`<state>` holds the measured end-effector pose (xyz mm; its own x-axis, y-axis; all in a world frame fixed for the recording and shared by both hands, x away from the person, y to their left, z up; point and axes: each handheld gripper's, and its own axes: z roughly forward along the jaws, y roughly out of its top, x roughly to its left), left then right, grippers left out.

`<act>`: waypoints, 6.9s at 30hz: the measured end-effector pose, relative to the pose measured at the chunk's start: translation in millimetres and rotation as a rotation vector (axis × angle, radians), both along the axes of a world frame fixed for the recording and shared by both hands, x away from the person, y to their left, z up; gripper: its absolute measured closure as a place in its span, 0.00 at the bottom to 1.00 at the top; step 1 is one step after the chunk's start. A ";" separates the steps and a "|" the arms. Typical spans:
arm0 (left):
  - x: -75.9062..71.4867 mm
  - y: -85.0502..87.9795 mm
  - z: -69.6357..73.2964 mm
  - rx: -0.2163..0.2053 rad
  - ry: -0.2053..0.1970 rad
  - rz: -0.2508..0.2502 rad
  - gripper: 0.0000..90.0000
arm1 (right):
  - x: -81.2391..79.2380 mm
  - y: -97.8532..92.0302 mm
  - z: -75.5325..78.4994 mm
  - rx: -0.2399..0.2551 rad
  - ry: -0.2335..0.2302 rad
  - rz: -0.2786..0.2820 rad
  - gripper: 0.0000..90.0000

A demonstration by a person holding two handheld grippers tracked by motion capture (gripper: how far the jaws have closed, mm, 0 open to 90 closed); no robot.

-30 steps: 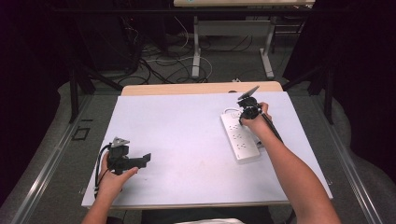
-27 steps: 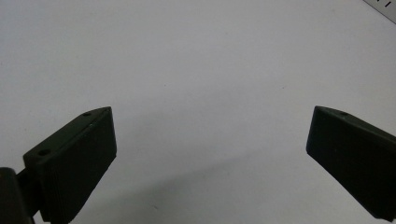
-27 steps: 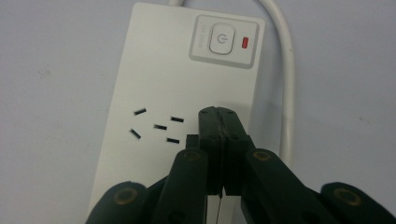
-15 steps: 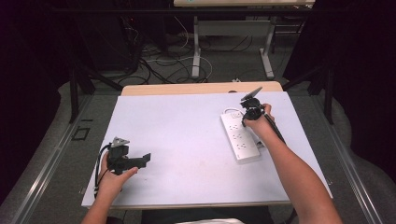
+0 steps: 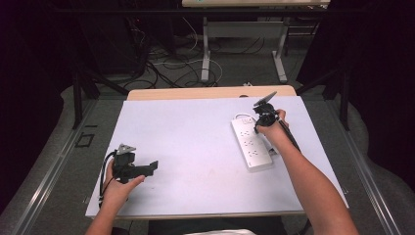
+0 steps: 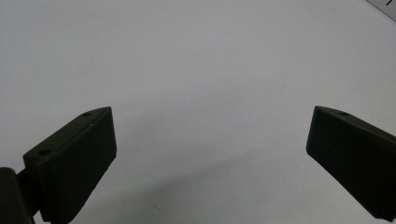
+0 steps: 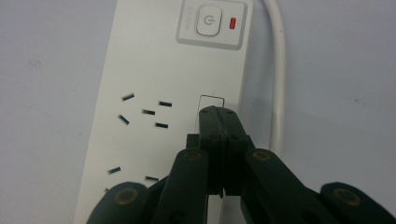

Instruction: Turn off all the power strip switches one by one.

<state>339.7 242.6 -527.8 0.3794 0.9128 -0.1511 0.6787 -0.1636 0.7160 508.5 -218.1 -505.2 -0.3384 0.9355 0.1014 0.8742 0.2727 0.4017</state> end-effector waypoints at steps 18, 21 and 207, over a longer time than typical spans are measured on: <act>-0.1 -0.8 0.0 -0.002 -0.002 0.002 0.02 | -0.8 -1.1 -0.9 0.005 -0.003 0.005 1.00; -0.2 -0.9 0.0 -0.002 -0.002 0.002 0.02 | -1.9 -0.3 -2.6 0.005 0.011 -0.004 1.00; 2.7 -5.2 0.6 0.007 -0.002 -0.007 0.02 | -81.4 -20.1 1.9 -0.009 0.037 0.151 1.00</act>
<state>342.4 237.5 -527.1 0.3859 0.9112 -0.1440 0.6762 -0.1731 0.7161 427.2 -238.2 -503.3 -0.4719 0.8750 0.1083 0.8369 0.4059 0.3673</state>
